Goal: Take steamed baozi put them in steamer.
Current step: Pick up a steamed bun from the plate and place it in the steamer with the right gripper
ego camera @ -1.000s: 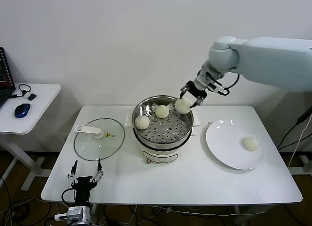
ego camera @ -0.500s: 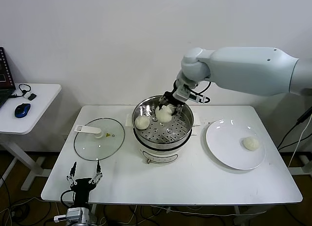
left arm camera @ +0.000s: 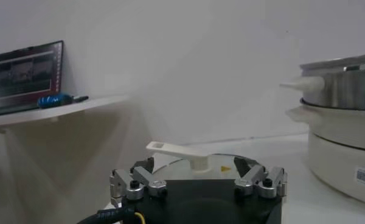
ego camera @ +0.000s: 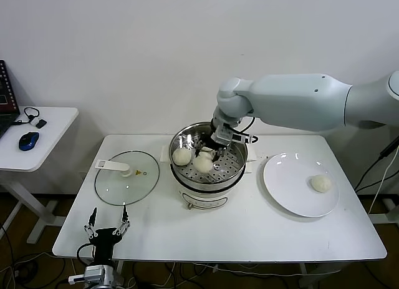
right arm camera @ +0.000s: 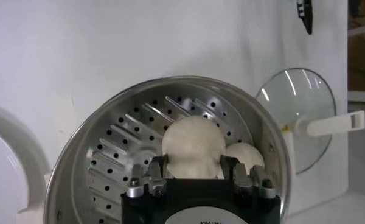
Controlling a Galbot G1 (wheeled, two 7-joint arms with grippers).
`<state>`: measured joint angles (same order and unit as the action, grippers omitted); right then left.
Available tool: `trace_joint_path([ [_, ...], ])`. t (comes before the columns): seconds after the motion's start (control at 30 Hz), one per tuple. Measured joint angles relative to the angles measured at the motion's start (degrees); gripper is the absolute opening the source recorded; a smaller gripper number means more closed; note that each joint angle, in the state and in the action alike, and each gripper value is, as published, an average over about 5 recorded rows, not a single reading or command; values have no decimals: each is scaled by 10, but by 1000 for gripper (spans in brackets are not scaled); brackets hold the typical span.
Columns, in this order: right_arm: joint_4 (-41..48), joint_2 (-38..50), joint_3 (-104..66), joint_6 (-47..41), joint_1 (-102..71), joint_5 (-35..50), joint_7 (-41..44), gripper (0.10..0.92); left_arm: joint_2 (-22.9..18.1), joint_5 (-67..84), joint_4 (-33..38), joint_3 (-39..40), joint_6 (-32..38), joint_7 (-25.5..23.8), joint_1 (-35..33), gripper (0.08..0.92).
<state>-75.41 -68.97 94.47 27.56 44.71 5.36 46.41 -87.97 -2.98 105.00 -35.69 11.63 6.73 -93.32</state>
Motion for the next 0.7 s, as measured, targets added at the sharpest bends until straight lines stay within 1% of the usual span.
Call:
trace_joint_path([
  [0.43, 8, -13, 9, 8, -18, -8, 5, 604, 0, 3, -5, 0, 1, 1, 4, 823],
  [0.7, 16, -16, 13, 14, -26, -9, 14, 637, -1, 3, -8, 1, 1, 2, 5, 823],
])
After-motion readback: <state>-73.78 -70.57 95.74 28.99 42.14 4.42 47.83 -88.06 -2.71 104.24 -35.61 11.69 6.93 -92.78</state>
